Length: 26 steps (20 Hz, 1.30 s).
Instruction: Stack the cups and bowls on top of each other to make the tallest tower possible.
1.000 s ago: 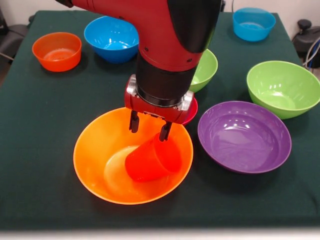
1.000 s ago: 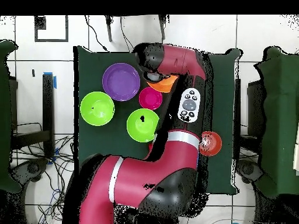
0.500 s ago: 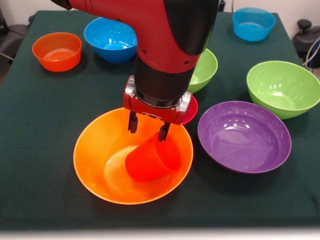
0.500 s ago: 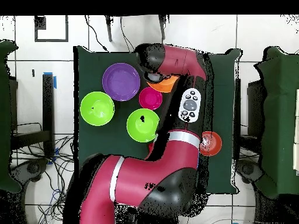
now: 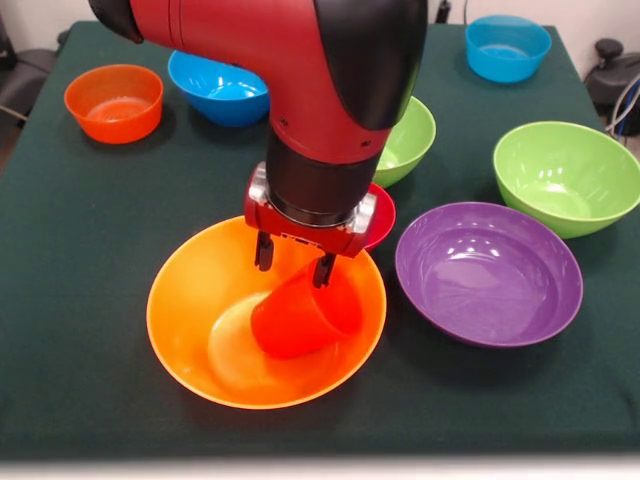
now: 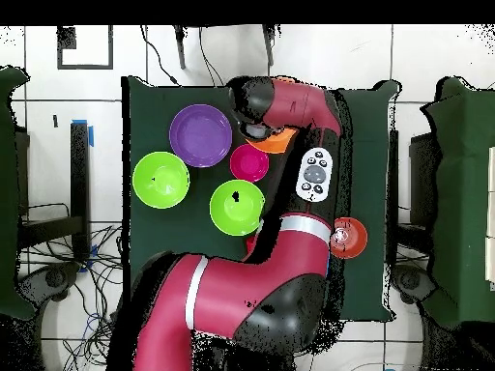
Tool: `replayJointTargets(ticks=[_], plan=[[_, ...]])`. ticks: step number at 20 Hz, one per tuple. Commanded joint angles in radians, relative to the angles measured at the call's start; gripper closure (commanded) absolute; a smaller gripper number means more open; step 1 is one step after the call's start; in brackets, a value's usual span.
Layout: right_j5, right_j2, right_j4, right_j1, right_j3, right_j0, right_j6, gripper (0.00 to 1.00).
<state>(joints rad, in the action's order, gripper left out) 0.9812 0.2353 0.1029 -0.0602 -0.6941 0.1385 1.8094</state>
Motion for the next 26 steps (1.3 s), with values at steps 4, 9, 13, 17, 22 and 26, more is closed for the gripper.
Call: replayJointTargets(ticks=[4,9,13,17,22,26], plan=[[-0.058,-0.105,0.007,-0.003,-0.016,0.028,0.047,0.0],[-0.05,-0.115,0.006,-0.053,-0.072,0.052,-0.004,0.0],[-0.048,-0.127,0.003,-0.078,-0.099,0.073,-0.042,0.0],[-0.045,-0.14,-0.003,-0.103,-0.126,0.092,-0.071,0.0],[-0.029,-0.148,-0.008,-0.115,-0.127,0.101,-0.076,0.0],[-0.013,-0.151,-0.01,-0.101,-0.098,0.099,-0.061,0.0]])
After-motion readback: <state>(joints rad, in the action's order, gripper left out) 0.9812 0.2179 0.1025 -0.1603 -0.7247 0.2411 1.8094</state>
